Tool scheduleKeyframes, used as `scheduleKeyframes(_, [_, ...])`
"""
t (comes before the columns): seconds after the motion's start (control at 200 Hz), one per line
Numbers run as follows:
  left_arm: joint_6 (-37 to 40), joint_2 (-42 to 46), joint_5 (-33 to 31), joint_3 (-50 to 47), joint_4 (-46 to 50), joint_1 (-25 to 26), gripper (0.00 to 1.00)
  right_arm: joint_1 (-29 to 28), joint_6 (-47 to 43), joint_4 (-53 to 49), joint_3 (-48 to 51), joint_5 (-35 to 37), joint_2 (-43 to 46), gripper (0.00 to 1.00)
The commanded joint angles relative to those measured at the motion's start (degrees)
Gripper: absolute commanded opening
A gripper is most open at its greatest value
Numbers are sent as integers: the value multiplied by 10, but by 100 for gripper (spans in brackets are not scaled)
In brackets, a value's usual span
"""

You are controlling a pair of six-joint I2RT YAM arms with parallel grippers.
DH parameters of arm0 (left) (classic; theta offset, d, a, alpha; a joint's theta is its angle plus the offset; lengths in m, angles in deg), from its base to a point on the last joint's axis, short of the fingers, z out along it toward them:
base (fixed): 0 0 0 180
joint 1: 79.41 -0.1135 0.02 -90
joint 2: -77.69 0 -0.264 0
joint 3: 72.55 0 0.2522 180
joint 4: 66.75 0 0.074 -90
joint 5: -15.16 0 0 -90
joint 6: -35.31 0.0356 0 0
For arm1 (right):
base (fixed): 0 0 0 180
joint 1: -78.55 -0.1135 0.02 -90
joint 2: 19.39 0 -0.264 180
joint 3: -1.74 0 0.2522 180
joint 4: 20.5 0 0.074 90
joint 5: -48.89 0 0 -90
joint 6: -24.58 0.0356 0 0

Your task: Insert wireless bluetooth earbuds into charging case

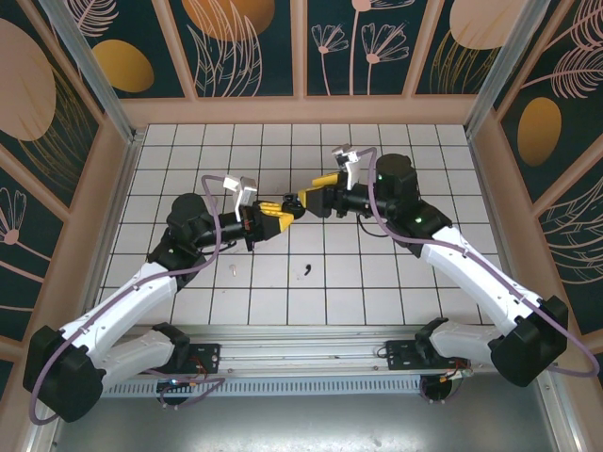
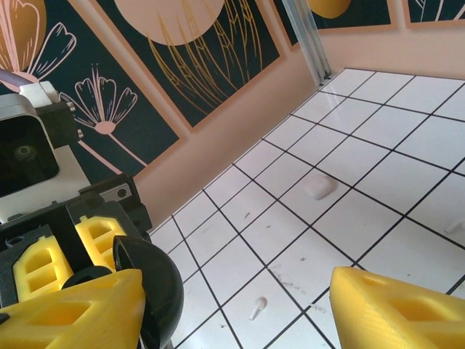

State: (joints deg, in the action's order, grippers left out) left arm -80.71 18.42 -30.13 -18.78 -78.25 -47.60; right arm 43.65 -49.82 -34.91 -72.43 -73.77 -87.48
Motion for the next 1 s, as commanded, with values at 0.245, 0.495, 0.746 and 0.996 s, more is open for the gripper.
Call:
scheduleKeyframes(0.245, [35, 29, -22, 8, 20, 3, 0, 16, 23, -11, -8, 15, 11, 67])
scheduleKeyframes(0.495, [72, 44, -88, 9, 90, 3, 0, 28, 84, -25, -3, 30, 24, 67])
scheduleKeyframes(0.746, [137, 91, -205, 4, 192, 3, 0, 32, 168, -122, 25, 118, -1, 61])
scheduleKeyframes(0.996, [153, 126, -280, -21, 221, 3, 0, -23, 341, -149, 129, 187, -39, 56])
